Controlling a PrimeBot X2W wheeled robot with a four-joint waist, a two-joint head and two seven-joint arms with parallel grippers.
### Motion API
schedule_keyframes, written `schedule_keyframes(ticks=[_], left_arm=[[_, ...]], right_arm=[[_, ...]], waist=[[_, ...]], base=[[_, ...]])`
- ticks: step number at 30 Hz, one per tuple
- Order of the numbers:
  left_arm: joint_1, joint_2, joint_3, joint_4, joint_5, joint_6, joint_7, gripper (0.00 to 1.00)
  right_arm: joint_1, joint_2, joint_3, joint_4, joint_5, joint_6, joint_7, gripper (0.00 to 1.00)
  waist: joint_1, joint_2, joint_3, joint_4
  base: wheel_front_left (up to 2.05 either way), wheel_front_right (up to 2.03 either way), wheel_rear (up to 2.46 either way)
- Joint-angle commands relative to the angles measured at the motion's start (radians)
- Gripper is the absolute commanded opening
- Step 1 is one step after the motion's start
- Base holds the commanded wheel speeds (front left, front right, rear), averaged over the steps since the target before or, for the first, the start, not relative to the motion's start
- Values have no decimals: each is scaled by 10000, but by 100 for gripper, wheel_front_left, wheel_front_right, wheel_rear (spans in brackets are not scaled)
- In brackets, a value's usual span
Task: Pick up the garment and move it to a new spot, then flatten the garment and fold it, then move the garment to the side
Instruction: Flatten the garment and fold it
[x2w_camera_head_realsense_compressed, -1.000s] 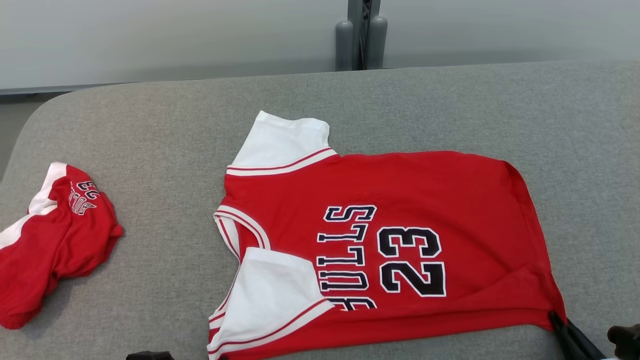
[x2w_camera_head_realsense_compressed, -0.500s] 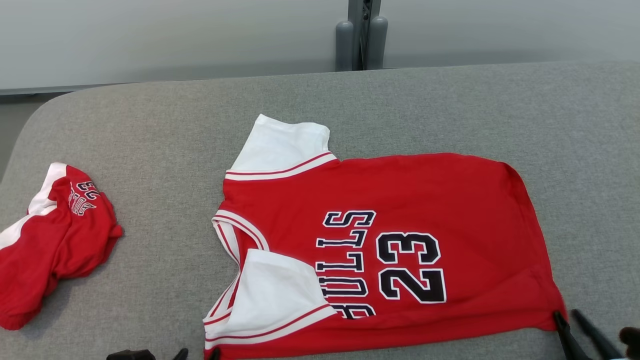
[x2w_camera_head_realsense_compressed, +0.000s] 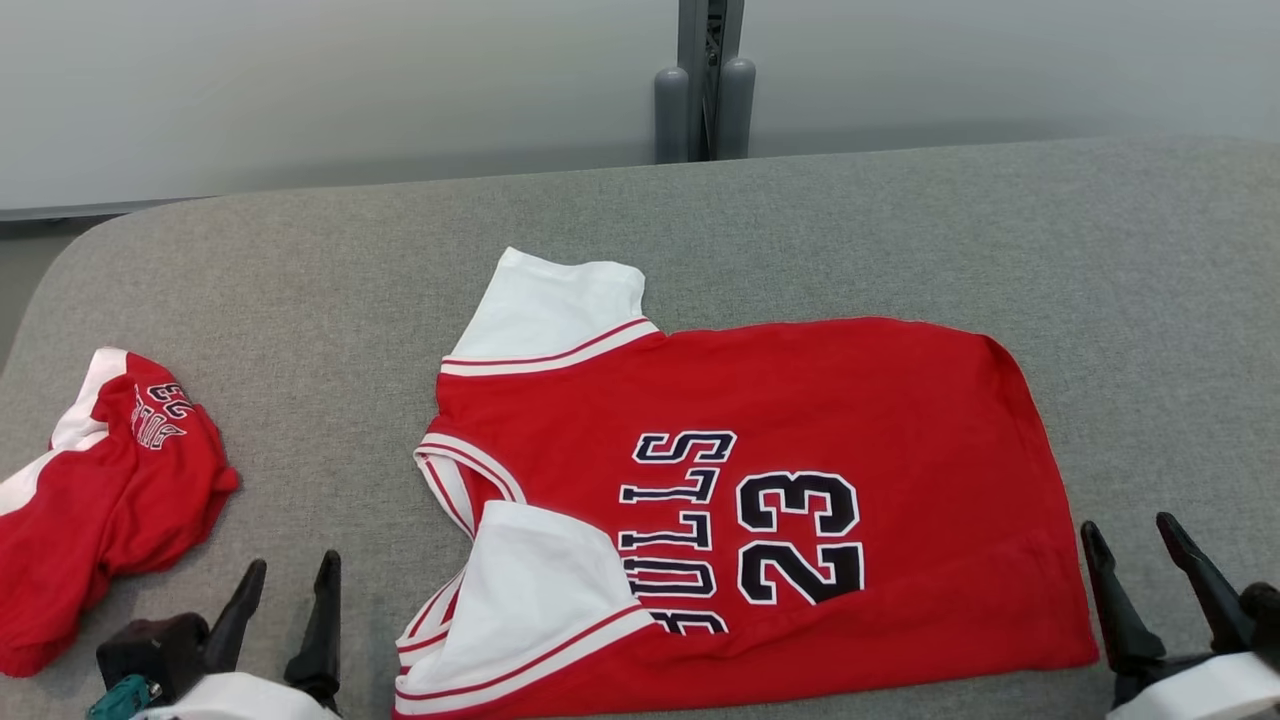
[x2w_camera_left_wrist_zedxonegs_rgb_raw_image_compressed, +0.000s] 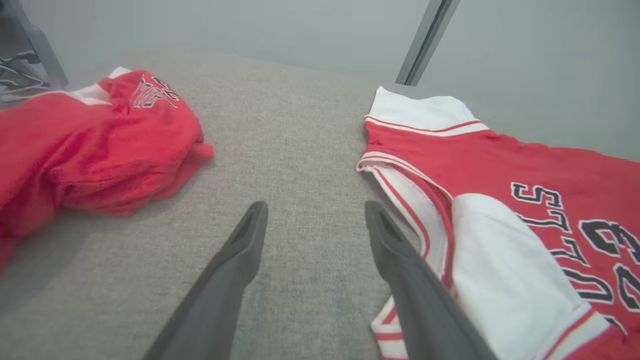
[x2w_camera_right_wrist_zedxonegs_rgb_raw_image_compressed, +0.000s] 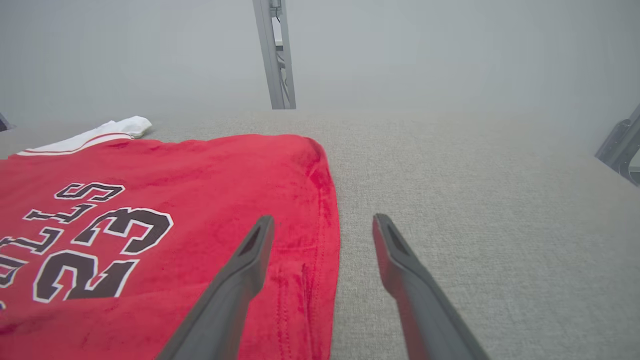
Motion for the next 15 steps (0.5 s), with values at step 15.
schedule_keyframes(ticks=[15], left_arm=[[-2446,-725,-1136,-115,842,533,397,100]], right_arm=[[-738,684,1218,-868,-345,-3,-69,100]], waist=[[0,0,181,-420]], base=[[0,0,0]])
